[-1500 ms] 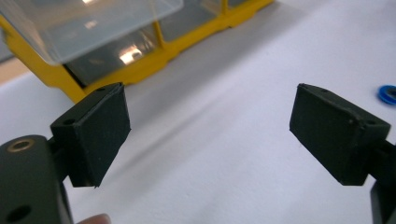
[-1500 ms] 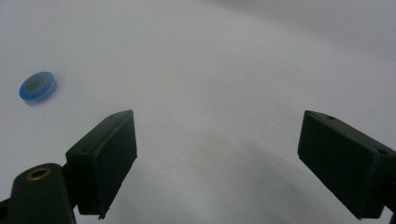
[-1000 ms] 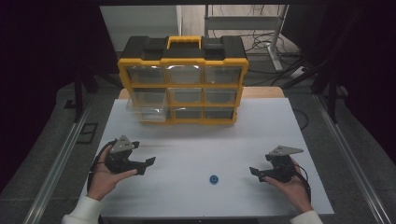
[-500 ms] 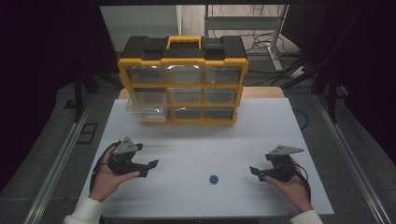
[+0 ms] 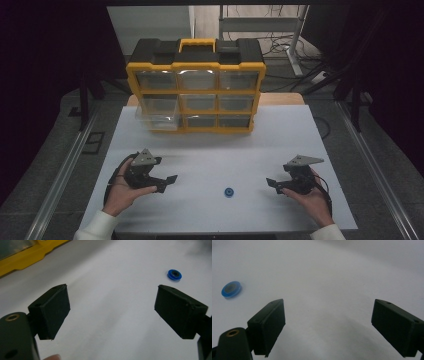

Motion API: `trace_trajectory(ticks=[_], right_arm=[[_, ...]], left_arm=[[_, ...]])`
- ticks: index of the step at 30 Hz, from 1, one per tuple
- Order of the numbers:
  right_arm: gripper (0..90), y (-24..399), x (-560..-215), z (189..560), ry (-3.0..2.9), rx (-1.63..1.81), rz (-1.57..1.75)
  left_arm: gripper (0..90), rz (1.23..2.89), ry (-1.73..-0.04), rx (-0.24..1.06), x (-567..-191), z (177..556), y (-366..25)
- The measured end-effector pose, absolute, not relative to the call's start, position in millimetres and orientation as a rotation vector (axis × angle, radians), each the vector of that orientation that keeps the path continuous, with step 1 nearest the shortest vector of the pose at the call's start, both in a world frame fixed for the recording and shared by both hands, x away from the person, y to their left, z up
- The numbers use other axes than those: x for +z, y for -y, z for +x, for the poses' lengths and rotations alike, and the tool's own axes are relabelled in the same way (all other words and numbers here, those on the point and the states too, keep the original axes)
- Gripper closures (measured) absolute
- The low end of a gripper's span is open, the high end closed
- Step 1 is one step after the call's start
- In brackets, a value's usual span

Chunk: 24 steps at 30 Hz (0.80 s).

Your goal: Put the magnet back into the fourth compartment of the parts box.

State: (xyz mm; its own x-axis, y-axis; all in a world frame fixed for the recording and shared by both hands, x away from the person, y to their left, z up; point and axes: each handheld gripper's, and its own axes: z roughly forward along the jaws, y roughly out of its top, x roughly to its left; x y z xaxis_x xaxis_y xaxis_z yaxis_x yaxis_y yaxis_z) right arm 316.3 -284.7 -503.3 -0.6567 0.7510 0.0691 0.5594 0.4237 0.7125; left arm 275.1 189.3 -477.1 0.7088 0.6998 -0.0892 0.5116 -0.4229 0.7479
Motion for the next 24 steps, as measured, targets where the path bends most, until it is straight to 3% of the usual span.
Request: trace_trajectory(ticks=[24], right_arm=[[12.4,281,-500,315,-2.41,1.084,1.132]], left_arm=[[14.3,2.162,-0.819,0.207,-483,281,-138]])
